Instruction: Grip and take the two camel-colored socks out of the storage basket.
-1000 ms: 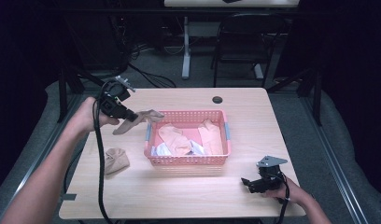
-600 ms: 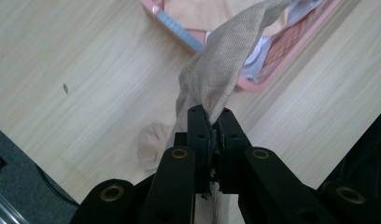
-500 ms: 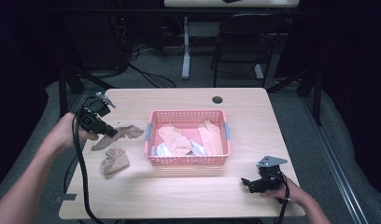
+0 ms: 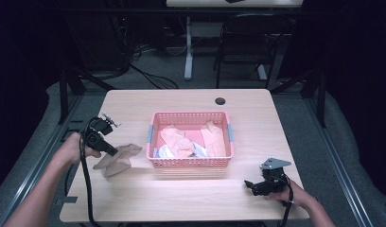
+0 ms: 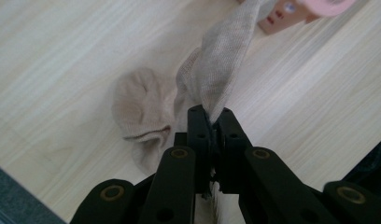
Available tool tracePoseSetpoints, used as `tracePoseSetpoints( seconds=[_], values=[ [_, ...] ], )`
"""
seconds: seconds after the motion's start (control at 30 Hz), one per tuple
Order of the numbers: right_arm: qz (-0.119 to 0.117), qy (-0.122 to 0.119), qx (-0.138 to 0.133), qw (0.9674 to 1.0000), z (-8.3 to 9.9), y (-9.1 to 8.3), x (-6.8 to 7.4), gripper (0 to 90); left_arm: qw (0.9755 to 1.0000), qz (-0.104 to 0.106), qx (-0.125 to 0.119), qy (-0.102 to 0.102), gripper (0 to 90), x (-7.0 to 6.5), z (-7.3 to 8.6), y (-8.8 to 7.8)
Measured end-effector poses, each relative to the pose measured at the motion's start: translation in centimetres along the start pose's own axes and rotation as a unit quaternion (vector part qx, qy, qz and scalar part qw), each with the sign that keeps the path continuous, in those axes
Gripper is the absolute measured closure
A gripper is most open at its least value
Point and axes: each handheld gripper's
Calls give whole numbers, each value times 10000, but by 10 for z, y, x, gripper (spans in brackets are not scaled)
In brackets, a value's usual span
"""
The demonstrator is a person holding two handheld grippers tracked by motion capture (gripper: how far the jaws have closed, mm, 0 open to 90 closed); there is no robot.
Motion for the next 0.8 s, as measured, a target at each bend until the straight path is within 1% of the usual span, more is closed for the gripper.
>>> tracePoseSetpoints(
  seconds=[0.1, 0.13, 0.17, 0.2, 0.23, 0.27, 0.3, 0.33, 0.37, 0.4, 0.47, 0.5, 0.53, 0.57, 0.6, 0.63, 0.67, 0.7, 0.77, 0.8],
  values=[
    [-1, -2, -2, 10000, 0, 0, 0, 0, 9998, -14, 111, -136, 860, 6, 4, 16],
    [-1, -2, -2, 10000, 0, 0, 0, 0, 9998, -14, 111, -136, 858, 6, 4, 16],
    [0, -1, 0, 10000, 0, 0, 0, 0, 9997, -17, 160, -175, 858, 9, 6, 22],
    [-1, 0, -4, 10000, 0, 0, 0, 0, 9994, -23, 188, -299, 840, 13, 8, 28],
    [-1, 0, 0, 10000, 0, 0, 0, 0, 9991, -10, 189, -368, 821, 15, 8, 32],
    [-1, 0, 0, 10000, 0, 0, 0, 0, 9991, -10, 189, -368, 797, 15, 8, 32],
    [-7, -2, 5, 10000, 0, 0, 0, 0, 9985, 34, 178, -508, 761, 20, 11, 37],
    [-6, -3, 5, 10000, 0, 0, 0, 0, 9985, 34, 178, -508, 704, 20, 11, 37],
    [-3, 2, -2, 10000, 0, 0, 0, 0, 9979, -39, 194, -615, 642, 24, 12, 40],
    [-6, -2, 3, 10000, 0, 0, 0, 0, 9976, -31, 146, -676, 581, 26, 14, 39],
    [-7, -2, 3, 10000, 0, 0, 0, 0, 9964, -120, 16, -841, 429, 28, 17, 37],
    [-7, -2, 5, 10000, 0, 0, 0, 0, 9959, -108, -52, -896, 367, 29, 19, 35],
    [-3, 2, 1, 10000, 0, 0, 0, 0, 9959, -108, -52, -896, 309, 29, 19, 35],
    [-3, 2, 1, 10000, 0, 0, 0, 0, 9954, -101, -120, -948, 309, 29, 22, 33],
    [-7, -1, 8, 10000, 0, 0, 0, 0, 9945, -121, -239, -1011, 212, 28, 26, 29],
    [-8, 0, 6, 10000, 0, 0, 0, 0, 9942, -139, -321, -1022, 183, 27, 28, 27],
    [-8, 0, 6, 10000, 0, 0, 0, 0, 9942, -139, -321, -1022, 154, 27, 28, 27],
    [-8, -1, 6, 10000, 0, 0, 0, 0, 9938, -190, -436, -1009, 150, 25, 32, 21],
    [-6, -3, 4, 10000, 0, 0, 0, 0, 9930, -240, -565, -1005, 122, 20, 35, 15],
    [-6, -1, 8, 10000, 0, 0, 0, 0, 9933, -266, -580, -967, 102, 18, 37, 12]
  ],
)
Point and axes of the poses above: each handheld gripper's, and its own axes: y roughly forward along the jaws, z roughly out of its underside, x roughly to its left, and after that the axes turned 5 degrees about y, right-handed
